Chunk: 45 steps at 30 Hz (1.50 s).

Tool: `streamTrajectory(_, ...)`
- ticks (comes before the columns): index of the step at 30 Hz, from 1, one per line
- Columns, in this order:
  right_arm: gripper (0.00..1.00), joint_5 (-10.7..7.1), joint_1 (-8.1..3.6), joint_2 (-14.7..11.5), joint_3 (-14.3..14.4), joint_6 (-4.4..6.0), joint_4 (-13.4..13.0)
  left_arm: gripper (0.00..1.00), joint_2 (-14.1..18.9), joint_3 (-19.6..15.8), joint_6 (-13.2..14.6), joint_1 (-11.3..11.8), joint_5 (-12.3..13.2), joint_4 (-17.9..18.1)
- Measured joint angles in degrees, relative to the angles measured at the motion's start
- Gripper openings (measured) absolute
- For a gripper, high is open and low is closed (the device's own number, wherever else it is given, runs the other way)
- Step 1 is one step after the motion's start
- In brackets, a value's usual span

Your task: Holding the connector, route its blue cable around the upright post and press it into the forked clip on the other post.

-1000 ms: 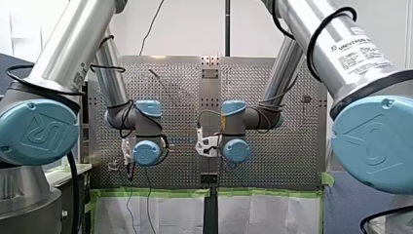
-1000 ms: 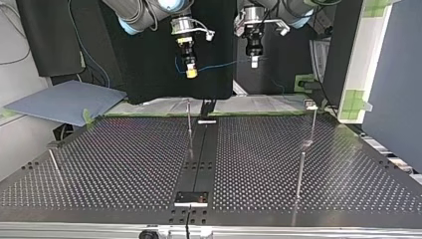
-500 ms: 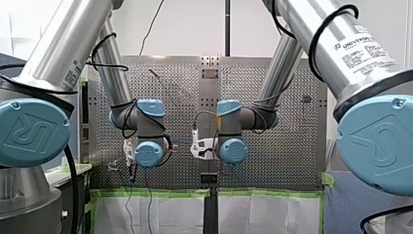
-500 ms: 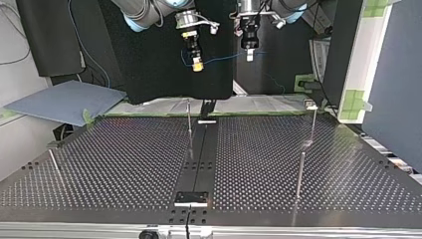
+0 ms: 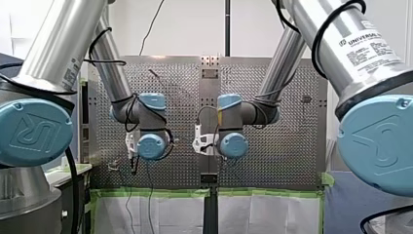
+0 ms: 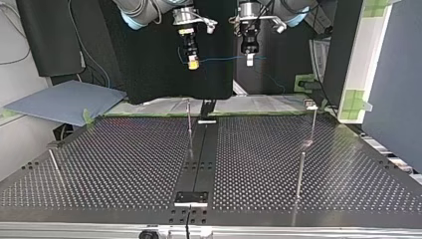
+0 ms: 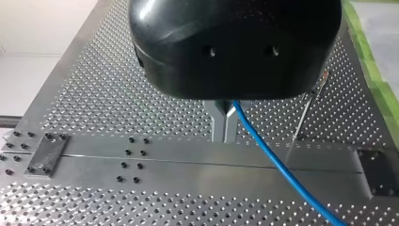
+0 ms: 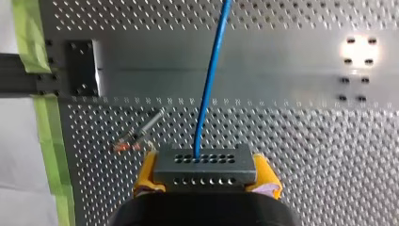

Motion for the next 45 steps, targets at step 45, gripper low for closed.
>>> streamTrajectory(45, 0.02, -7.42, -6.66, -17.63, -16.56, 0.60, 18.54, 0.00, 19.71, 18.81, -0.29, 7.90, -3.29, -22.46)
